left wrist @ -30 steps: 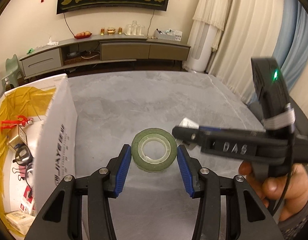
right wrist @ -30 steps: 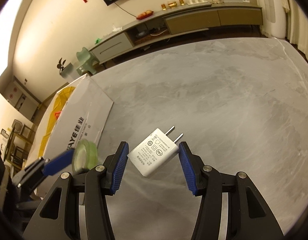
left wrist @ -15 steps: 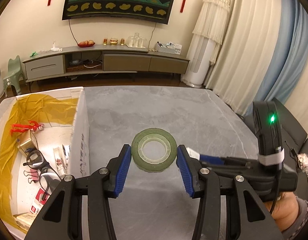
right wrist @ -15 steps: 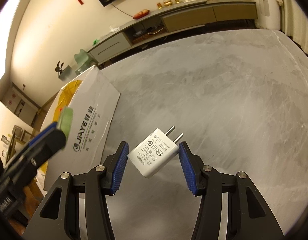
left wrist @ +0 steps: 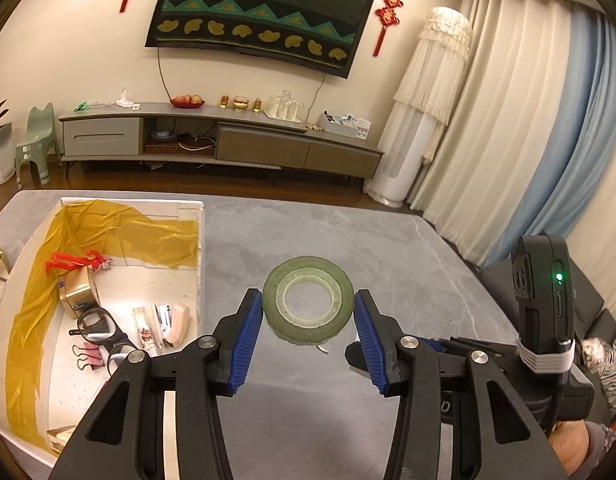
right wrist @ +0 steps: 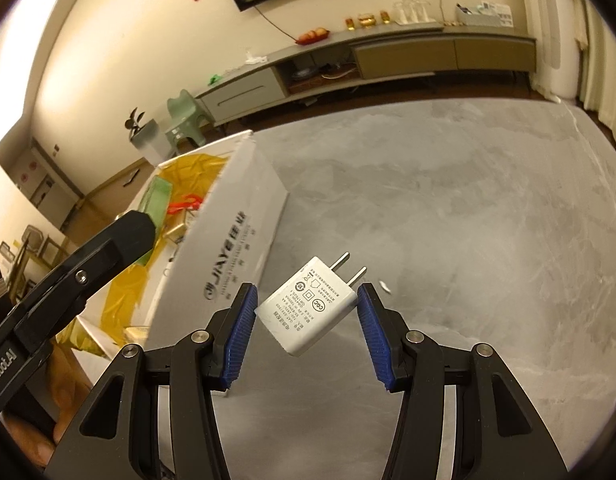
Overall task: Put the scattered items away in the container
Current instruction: 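Carry the white charger in the right tool and green tape in the left tool over the box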
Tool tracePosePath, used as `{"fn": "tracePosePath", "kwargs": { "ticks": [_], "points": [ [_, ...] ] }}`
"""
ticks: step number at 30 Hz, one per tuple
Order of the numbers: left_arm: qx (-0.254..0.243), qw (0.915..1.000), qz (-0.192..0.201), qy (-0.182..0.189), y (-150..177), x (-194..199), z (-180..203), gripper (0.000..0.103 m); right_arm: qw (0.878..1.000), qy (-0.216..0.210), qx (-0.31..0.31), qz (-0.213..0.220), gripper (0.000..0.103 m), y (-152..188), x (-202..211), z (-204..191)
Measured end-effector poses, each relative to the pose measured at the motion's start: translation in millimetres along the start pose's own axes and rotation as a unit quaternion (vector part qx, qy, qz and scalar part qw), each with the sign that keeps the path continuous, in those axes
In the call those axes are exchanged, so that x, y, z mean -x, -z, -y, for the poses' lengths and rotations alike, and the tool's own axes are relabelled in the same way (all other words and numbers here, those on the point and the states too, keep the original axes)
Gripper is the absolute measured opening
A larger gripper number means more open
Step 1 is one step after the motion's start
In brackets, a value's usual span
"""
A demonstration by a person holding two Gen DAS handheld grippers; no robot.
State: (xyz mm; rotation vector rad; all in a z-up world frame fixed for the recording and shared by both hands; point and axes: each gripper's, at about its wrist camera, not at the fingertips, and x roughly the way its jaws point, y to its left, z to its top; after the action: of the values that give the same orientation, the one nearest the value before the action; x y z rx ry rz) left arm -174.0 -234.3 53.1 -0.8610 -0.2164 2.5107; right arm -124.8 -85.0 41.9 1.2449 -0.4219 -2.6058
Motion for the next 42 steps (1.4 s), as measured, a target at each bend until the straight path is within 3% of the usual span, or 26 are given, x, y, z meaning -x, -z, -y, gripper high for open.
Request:
{"fn": "tracePosePath", "kwargs": {
  "ticks": [23, 33, 42],
  "points": [
    [0.080, 0.9951, 0.055, -0.014, -22, 48, -69, 0.049, 0.996, -0.009, 0.085, 0.021, 0.054, -20, 15, -94],
    [0.107, 0.9917, 0.067, -0.023, -19, 63, -93, 0.048, 0.993, -0.019, 0.118, 0.020, 0.055, -28, 8, -129],
    [0.151, 0.9841, 0.078, -0.051, -8, 82, -135, 0.048, 0.989, -0.024, 0.145, 0.018, 0.054, -36, 0, -151]
  ]
}}
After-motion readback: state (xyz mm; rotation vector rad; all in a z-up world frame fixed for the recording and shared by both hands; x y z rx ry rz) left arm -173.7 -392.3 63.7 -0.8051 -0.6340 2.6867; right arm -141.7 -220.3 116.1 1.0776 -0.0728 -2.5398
